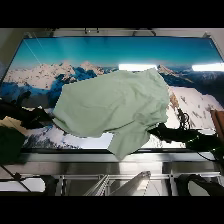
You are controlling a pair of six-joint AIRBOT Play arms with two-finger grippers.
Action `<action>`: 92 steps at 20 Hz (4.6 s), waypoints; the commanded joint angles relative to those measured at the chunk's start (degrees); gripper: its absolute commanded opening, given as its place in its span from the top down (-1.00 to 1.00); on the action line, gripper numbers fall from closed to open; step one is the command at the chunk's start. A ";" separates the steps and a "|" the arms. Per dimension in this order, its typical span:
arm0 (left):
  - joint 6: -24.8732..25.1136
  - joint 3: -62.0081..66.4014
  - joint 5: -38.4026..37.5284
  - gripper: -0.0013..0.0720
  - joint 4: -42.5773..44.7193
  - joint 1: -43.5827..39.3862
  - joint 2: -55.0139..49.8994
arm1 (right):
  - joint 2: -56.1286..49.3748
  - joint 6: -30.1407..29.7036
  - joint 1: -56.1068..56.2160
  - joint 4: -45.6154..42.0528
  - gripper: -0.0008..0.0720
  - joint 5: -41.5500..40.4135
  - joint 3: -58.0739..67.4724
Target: Fold the shirts.
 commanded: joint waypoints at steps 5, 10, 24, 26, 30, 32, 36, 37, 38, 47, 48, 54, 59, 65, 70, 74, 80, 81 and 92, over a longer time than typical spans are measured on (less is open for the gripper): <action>0.61 10.43 0.00 -0.93 -0.09 -6.99 -12.68 | 6.82 2.14 0.09 0.57 0.92 1.92 0.28; 1.20 15.89 -7.43 0.18 -0.02 -9.64 -18.14 | 7.34 2.29 0.09 0.57 0.92 2.29 0.28; 7.56 15.82 -9.49 0.19 -6.19 -3.39 -18.05 | 7.34 2.27 0.11 0.63 0.92 1.68 0.31; 7.58 15.82 -8.22 0.19 -6.05 -3.39 -18.05 | 7.34 2.27 0.09 0.72 0.92 1.70 0.31; 9.81 15.82 -8.72 0.19 -6.01 -3.37 -18.08 | 7.34 2.25 0.09 0.81 0.92 1.66 0.31; 10.47 15.82 -8.79 0.20 -6.10 -3.50 -18.34 | 7.34 2.23 0.09 0.81 0.92 1.64 0.31; 11.69 15.82 -12.59 0.89 -6.10 -4.20 -20.46 | 7.52 2.23 0.09 0.98 0.92 1.68 0.35; 12.17 15.82 -13.07 0.89 -6.19 -4.17 -20.20 | 7.72 2.23 0.09 1.03 0.92 1.68 0.37; 12.13 15.82 -13.03 0.90 -6.25 -3.76 -19.65 | 7.93 2.23 0.09 1.01 0.92 1.70 0.46; 18.36 15.85 -22.53 0.91 -59.23 5.57 7.26 | 28.13 1.33 -16.46 7.02 0.92 20.96 30.64; 18.99 15.85 -22.47 0.90 -68.13 6.78 12.15 | 29.68 1.90 -21.70 7.02 0.92 21.03 37.16; 15.76 15.85 -14.29 0.90 -96.80 20.44 34.36 | 28.57 0.90 -32.98 10.45 0.92 16.79 64.30; 14.32 18.86 -10.88 0.90 -95.01 31.91 38.75 | 24.59 -1.38 -32.65 4.96 0.92 9.99 81.20; 7.45 36.87 -8.79 0.91 -56.98 18.21 26.77 | 15.47 1.88 -32.50 1.84 0.92 17.38 80.63; 5.84 40.00 -3.87 0.91 -31.45 -4.11 12.81 | 5.33 1.77 -26.45 -4.44 0.92 20.28 65.33; 5.90 40.02 3.10 0.90 -23.37 -13.33 -1.03 | -6.05 -1.86 -21.27 -8.11 0.92 14.51 53.59; 3.96 49.92 7.93 0.91 -23.50 -14.53 -22.03 | -30.53 -9.55 -16.92 6.84 0.92 8.90 56.08; 2.99 53.53 7.61 0.90 -23.50 -14.53 -25.00 | -33.59 -9.84 -16.94 9.29 0.92 9.11 57.70; 3.04 47.25 4.66 0.91 -23.47 -14.80 -30.51 | -43.23 -9.53 -18.29 -5.64 0.92 19.52 64.78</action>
